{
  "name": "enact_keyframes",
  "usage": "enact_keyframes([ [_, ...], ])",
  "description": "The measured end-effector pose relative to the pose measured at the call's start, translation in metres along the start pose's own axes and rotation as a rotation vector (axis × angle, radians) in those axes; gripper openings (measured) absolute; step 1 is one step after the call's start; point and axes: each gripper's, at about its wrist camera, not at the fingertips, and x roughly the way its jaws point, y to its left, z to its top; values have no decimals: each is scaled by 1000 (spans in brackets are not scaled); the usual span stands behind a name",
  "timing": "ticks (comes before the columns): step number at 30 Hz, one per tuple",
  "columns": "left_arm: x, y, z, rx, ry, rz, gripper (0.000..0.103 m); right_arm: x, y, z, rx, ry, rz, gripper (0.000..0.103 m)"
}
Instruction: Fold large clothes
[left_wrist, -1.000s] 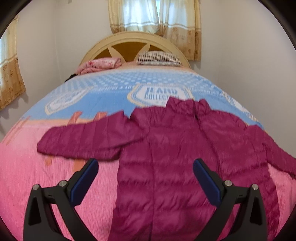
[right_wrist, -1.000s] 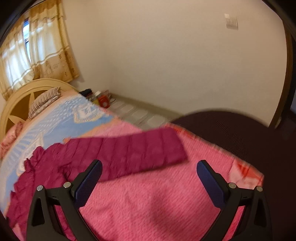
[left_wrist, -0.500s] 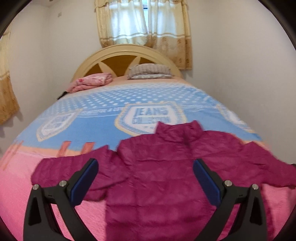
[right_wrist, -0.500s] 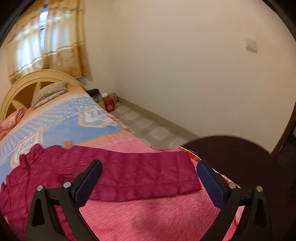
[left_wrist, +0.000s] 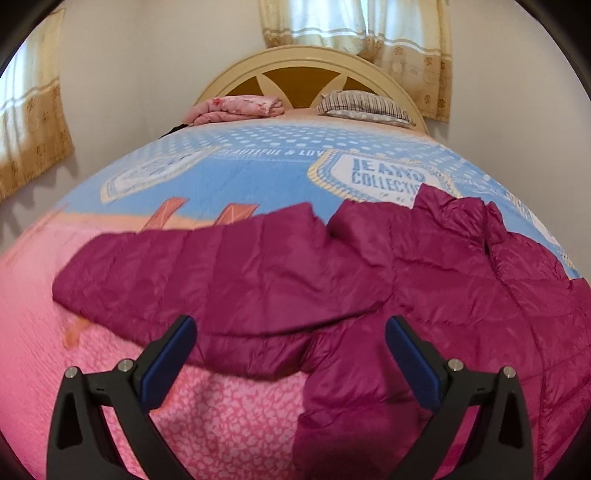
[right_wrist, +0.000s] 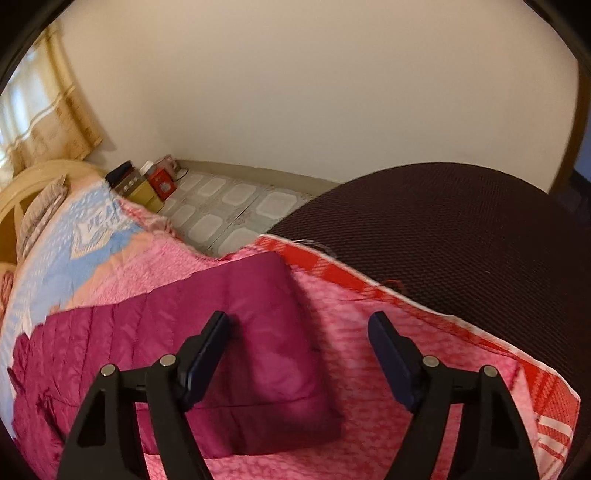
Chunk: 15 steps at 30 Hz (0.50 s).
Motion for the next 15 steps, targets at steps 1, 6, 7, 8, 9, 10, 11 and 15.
enact_keyframes([
  [1,3,1,-3,-9,10,3,103,2,2,1,-9,8,0,74],
  [6,15,4,-7,-55,88,-6,103,13,6,-4,-11,45,-8,47],
  [7,17,5,-9,-65,101,6,103,13,7,-4,-20,47,-9,45],
  [8,17,7,-12,-82,111,29,103,11,10,-4,-33,41,-15,37],
  [9,16,8,-15,-93,112,51,103,9,14,-3,-51,32,-26,28],
  [10,14,8,-16,-98,110,67,103,4,18,-2,-75,14,-43,23],
  [11,11,7,-18,-100,101,74,103,-3,25,0,-100,-7,-58,16],
  [15,6,9,-24,-105,96,73,103,-41,49,12,-175,-107,-63,13],
])
